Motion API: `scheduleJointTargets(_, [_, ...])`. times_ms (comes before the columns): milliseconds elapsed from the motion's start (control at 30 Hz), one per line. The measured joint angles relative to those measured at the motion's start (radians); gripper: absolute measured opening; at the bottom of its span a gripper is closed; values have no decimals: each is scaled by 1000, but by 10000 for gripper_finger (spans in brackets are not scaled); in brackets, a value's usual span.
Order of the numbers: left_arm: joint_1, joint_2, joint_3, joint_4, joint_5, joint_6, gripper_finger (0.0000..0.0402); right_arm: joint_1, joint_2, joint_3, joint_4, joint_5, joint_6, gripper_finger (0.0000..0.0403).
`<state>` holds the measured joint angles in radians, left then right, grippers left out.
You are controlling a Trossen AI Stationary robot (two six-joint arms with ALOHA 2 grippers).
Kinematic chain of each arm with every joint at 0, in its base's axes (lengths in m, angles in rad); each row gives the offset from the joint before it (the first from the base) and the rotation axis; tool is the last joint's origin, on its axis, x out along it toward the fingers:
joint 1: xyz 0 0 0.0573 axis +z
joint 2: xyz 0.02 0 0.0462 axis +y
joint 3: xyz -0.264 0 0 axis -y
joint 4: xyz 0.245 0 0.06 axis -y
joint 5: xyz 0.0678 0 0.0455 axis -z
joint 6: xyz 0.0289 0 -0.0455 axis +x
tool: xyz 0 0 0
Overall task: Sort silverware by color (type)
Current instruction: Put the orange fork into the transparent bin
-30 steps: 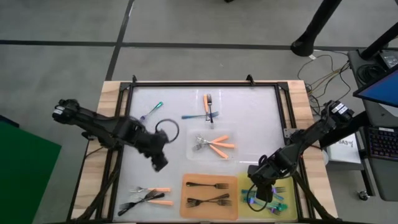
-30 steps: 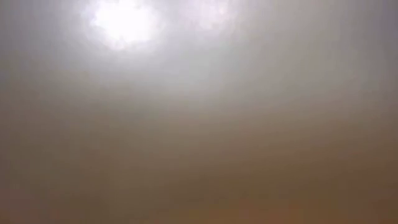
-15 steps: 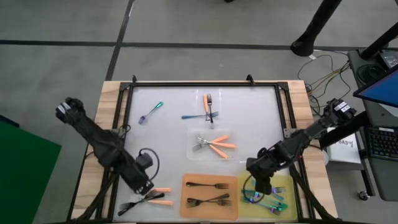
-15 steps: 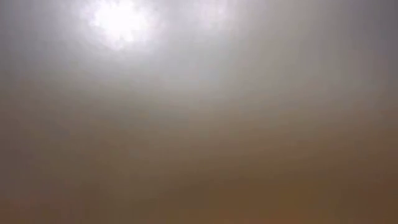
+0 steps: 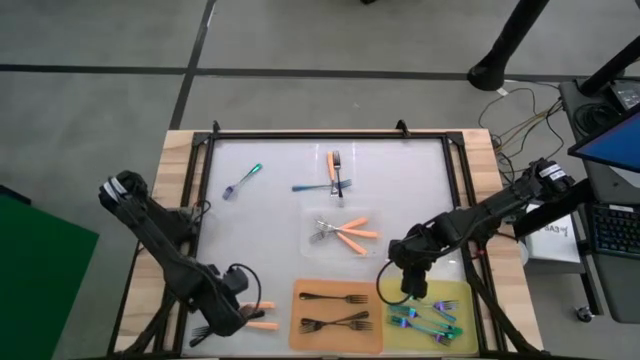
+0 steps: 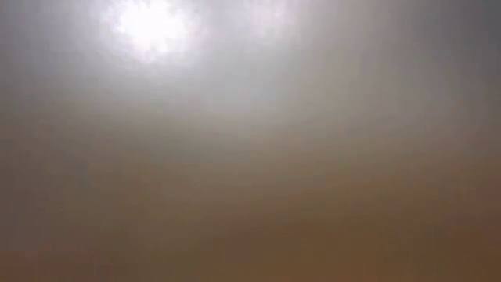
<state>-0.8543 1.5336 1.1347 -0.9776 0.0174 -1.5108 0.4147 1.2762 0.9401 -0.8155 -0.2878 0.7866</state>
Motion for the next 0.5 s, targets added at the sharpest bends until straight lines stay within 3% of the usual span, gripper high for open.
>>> scheduleJointTargets(500, [0, 174, 0, 8, 21, 483, 71, -22, 0, 0, 6, -1, 88, 93])
